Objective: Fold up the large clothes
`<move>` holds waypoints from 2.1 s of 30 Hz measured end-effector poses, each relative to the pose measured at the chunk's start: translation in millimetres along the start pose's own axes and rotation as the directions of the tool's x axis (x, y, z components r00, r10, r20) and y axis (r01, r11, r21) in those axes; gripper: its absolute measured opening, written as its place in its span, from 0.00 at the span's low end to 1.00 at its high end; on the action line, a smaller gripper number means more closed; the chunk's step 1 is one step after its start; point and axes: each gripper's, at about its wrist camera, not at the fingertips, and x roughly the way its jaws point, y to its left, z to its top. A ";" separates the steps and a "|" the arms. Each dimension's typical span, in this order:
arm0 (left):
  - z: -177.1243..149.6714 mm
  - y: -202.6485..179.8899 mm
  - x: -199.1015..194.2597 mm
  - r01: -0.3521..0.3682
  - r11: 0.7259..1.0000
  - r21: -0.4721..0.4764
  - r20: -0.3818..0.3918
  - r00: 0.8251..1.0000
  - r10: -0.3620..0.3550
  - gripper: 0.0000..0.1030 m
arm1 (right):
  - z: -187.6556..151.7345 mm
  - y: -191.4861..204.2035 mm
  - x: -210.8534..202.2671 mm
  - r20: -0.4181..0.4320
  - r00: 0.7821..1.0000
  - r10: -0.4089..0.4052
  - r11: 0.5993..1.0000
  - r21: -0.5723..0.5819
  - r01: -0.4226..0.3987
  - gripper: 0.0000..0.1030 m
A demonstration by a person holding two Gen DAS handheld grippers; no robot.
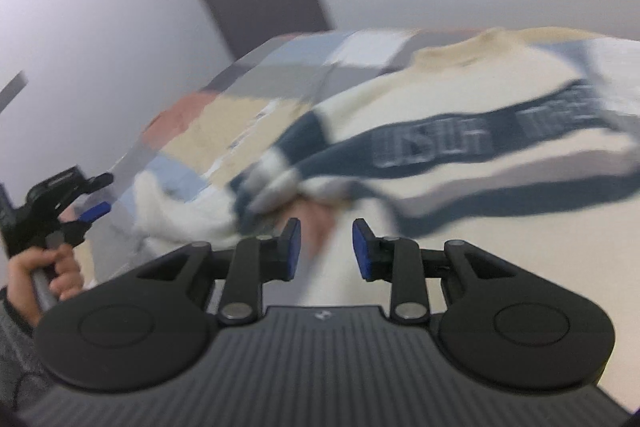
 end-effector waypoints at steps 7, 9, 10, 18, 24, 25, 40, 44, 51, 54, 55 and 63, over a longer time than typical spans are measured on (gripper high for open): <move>-81.5 -85.4 -4.9 0.239 0.952 0.189 -0.264 0.946 -0.186 0.66 | -14.6 -78.5 -69.5 0.114 0.982 -0.149 0.984 0.112 0.137 0.49; -112.1 -97.7 -1.9 0.288 0.942 0.169 -0.369 0.905 -0.211 0.68 | -19.3 -96.7 -78.0 0.128 0.976 -0.177 0.974 0.162 0.156 0.51; -124.6 -101.1 0.8 0.311 0.938 0.151 -0.413 0.882 -0.226 0.68 | -22.1 -106.5 -82.2 0.137 0.971 -0.198 0.968 0.184 0.171 0.58; -202.7 -135.8 8.5 0.395 0.894 0.211 -0.559 0.799 -0.221 0.70 | -34.5 -165.1 -101.3 0.163 0.941 -0.295 0.891 0.403 0.210 0.66; -241.3 -151.9 28.9 0.265 0.868 0.419 -0.473 0.880 -0.041 0.73 | -37.3 -189.9 -97.2 0.140 0.934 -0.329 0.850 0.474 0.229 0.66; -244.3 -151.3 33.3 0.248 0.872 0.422 -0.471 0.882 -0.023 0.73 | -38.5 -194.9 -98.7 0.137 0.936 -0.324 0.842 0.492 0.219 0.66; -195.7 -127.0 -1.6 0.247 0.940 0.237 -0.462 0.880 -0.114 0.15 | -41.4 -192.0 -95.5 0.128 0.953 -0.276 0.845 0.504 0.177 0.66; -176.3 -112.8 -6.6 0.188 0.953 0.239 -0.441 0.895 -0.066 0.09 | -41.2 -188.3 -93.6 0.119 0.950 -0.289 0.859 0.471 0.202 0.66; -191.4 -98.6 26.5 0.068 0.941 0.330 -0.474 0.874 0.103 0.10 | -44.2 -189.6 -90.5 0.092 0.952 -0.292 0.852 0.478 0.215 0.66; -199.9 -105.5 30.4 0.056 0.921 0.384 -0.461 0.876 0.140 0.10 | -44.2 -188.9 -89.2 0.086 0.954 -0.287 0.855 0.472 0.215 0.66; -199.9 -107.1 28.2 0.059 0.916 0.397 -0.453 0.880 0.139 0.11 | -44.2 -188.6 -89.5 0.086 0.954 -0.287 0.856 0.470 0.215 0.66; -187.7 -137.7 -5.6 0.055 0.854 0.517 -0.327 0.935 0.138 0.59 | -42.1 -187.0 -98.0 0.105 0.956 -0.276 0.873 0.444 0.203 0.66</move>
